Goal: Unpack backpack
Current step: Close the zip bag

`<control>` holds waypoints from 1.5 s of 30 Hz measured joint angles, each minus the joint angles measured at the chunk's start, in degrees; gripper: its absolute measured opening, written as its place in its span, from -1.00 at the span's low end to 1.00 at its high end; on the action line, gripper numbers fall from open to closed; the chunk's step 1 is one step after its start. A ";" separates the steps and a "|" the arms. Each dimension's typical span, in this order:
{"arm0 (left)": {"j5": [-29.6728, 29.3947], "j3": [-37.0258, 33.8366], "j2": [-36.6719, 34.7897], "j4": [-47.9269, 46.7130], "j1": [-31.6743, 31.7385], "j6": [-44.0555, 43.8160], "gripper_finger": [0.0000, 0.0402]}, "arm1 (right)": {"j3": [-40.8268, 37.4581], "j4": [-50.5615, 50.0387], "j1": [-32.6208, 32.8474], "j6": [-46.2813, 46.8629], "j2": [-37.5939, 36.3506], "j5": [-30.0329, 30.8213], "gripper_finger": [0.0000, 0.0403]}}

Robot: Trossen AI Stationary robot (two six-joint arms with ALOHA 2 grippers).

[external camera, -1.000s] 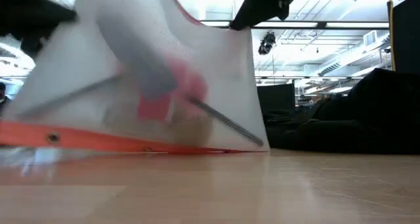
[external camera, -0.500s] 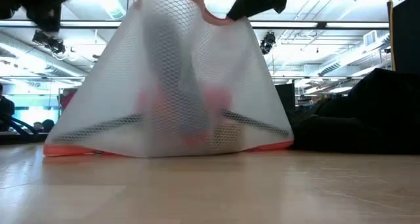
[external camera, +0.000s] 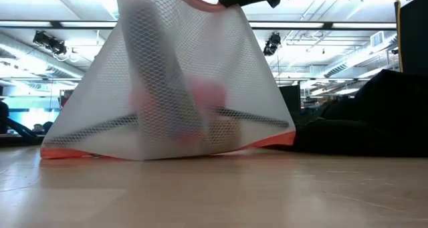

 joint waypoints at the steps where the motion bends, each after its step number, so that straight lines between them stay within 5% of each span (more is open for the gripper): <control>1: 1.29 1.70 1.43 -2.83 1.68 0.05 -0.07 | 0.00 -0.04 0.00 -0.18 0.00 -0.32 -1.00; 12: 20.48 9.07 13.00 -6.77 15.54 1.99 -0.07 | 0.00 0.13 0.50 -1.79 0.00 -1.21 -1.00; 31: 43.45 10.38 15.29 -8.16 27.24 4.10 -0.09 | 0.00 1.01 0.50 -5.25 0.00 -5.28 -1.00; 45: 47.00 11.21 15.27 -8.69 28.11 7.54 -0.68 | 0.00 1.06 0.50 -5.36 0.00 -5.93 -0.99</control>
